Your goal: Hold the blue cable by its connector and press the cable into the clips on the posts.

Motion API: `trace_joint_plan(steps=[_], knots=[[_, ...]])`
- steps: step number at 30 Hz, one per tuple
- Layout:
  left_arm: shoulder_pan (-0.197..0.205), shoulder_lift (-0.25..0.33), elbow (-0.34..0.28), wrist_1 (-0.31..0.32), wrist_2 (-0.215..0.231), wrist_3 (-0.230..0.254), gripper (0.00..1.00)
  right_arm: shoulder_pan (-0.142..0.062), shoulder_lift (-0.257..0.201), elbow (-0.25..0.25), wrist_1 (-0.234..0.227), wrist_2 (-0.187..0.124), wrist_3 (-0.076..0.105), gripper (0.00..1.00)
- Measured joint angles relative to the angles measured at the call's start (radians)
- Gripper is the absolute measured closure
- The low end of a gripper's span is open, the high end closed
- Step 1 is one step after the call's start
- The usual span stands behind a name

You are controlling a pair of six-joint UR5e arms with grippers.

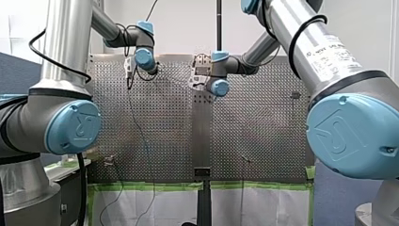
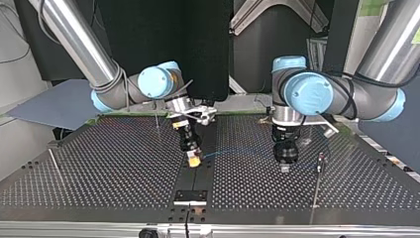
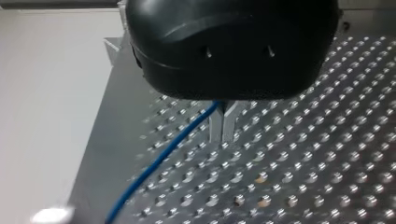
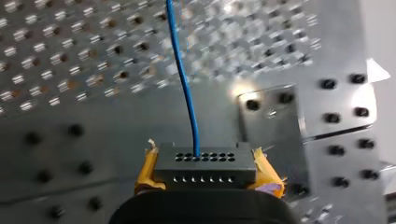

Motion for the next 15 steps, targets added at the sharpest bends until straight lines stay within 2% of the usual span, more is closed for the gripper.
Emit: trace_joint_plan(steps=[7, 15], knots=[[-0.038, -0.032, -0.069, 0.069, -0.034, 0.017, 1.00, -0.001, 0.000, 0.060, -0.011, 0.041, -0.019, 1.00], [-0.075, -0.083, -0.140, 0.132, -0.052, 0.025, 1.00, -0.016, 0.000, 0.120, -0.064, 0.066, -0.021, 1.00]])
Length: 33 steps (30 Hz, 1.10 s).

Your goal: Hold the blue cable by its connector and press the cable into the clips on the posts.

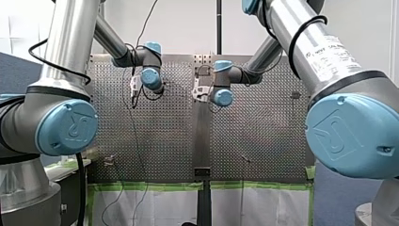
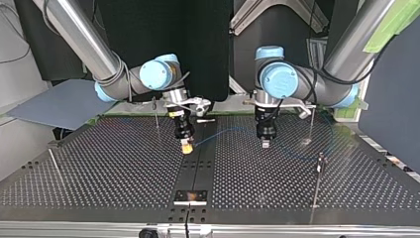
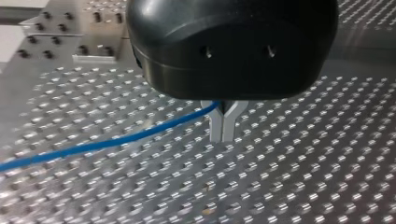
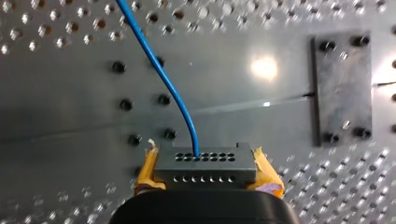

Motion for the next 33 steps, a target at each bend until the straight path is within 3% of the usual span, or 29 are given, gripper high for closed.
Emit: trace_joint_plan(steps=[14, 24, 33], knots=[[-0.083, -0.094, -0.106, 0.102, -0.042, 0.006, 1.00, -0.008, 0.010, 0.106, -0.106, 0.033, -0.005, 1.00], [-0.163, -0.176, -0.115, 0.183, -0.091, -0.011, 1.00, -0.013, 0.085, 0.193, -0.193, 0.076, -0.016, 1.00], [-0.191, -0.254, -0.128, 0.250, -0.097, -0.020, 1.00, -0.016, 0.169, 0.277, -0.277, 0.104, -0.012, 1.00]])
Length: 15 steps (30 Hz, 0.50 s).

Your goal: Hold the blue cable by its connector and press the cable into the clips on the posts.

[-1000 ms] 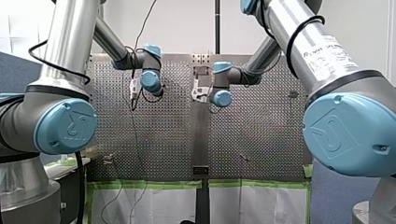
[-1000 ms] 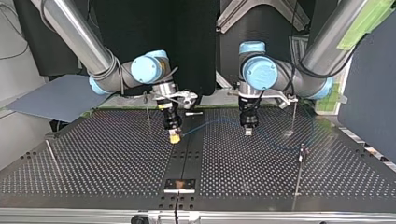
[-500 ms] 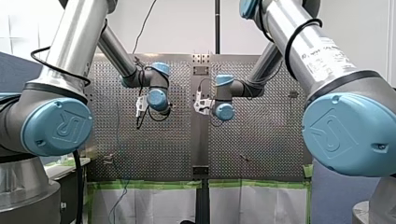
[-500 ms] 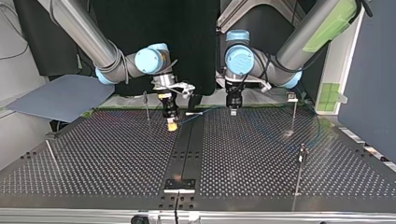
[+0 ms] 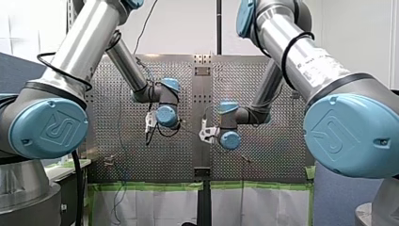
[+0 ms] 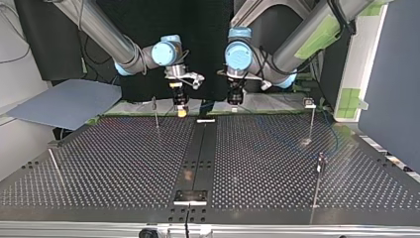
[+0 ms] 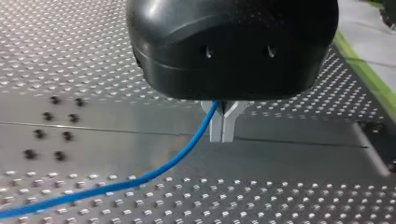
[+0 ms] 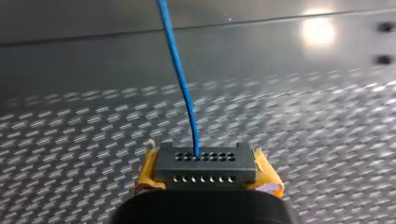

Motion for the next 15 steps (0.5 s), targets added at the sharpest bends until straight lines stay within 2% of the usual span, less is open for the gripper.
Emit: trace_joint_plan(steps=[4, 15], knots=[[-0.009, -0.033, -0.002, 0.033, 0.003, -0.006, 1.00, -0.006, 0.024, 0.035, -0.035, 0.002, 0.002, 1.00], [-0.039, -0.129, -0.002, 0.124, 0.006, -0.016, 1.00, -0.032, 0.043, 0.122, -0.115, 0.003, -0.001, 1.00]])
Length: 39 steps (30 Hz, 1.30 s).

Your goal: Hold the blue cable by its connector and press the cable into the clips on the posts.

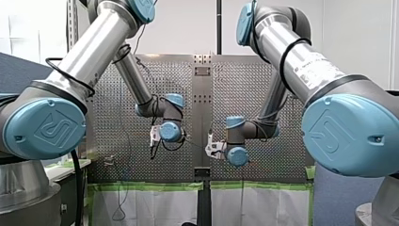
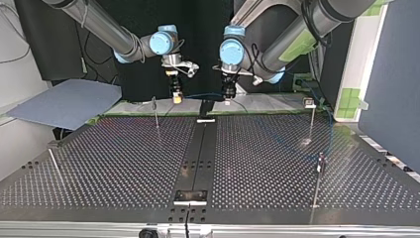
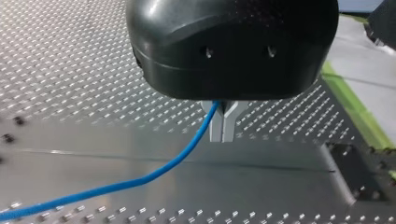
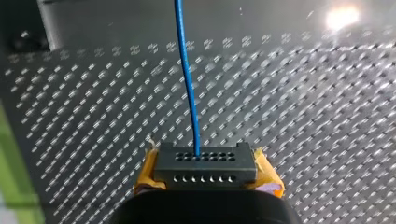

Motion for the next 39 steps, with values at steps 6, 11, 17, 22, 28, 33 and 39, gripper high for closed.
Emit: trace_joint_plan(steps=[6, 11, 17, 22, 28, 33, 39], knots=[[-0.021, -0.051, 0.003, 0.042, -0.001, 0.000, 1.00, -0.021, 0.039, 0.046, -0.035, -0.004, -0.001, 1.00], [-0.038, -0.089, 0.017, 0.062, 0.000, 0.002, 1.00, -0.040, 0.069, 0.082, -0.058, -0.009, 0.002, 1.00], [-0.067, -0.143, 0.062, 0.072, -0.007, 0.001, 1.00, -0.071, 0.076, 0.128, -0.068, -0.013, 0.000, 1.00], [-0.096, -0.184, 0.098, 0.076, -0.018, -0.007, 1.00, -0.094, 0.078, 0.136, -0.070, -0.014, -0.009, 1.00], [-0.125, -0.236, 0.122, 0.079, -0.030, -0.016, 1.00, -0.123, 0.079, 0.137, -0.076, -0.016, -0.014, 1.00], [-0.143, -0.284, 0.136, 0.085, -0.040, -0.026, 1.00, -0.147, 0.080, 0.137, -0.084, -0.023, -0.020, 1.00], [-0.162, -0.339, 0.172, 0.101, -0.058, -0.043, 1.00, -0.171, 0.094, 0.137, -0.093, -0.032, -0.029, 1.00]])
